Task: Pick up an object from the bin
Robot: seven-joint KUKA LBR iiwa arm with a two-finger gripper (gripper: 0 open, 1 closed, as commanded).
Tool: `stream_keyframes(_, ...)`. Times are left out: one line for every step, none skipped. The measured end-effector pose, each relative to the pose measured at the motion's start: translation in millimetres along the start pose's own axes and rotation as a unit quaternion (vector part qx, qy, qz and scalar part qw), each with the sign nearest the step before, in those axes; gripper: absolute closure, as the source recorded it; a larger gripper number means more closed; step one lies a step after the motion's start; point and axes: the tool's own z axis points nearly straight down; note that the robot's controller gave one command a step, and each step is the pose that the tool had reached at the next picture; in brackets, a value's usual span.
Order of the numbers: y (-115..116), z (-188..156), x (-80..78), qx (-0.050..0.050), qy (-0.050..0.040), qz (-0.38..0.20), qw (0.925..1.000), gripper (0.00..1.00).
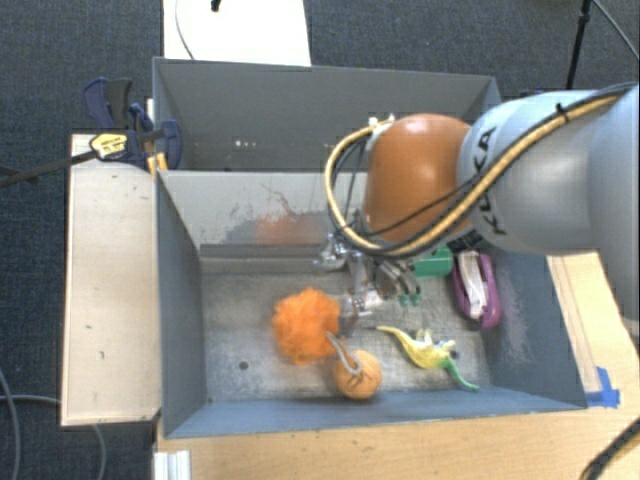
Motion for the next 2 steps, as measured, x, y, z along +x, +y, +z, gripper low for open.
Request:
stream_keyframes(28,22,11.8,0.000,-0.0014,-0.036,0.9994,0.00)
stream_keyframes(29,58,9.8,0.000,-0.0015,-0.040,0.9992,0.00)
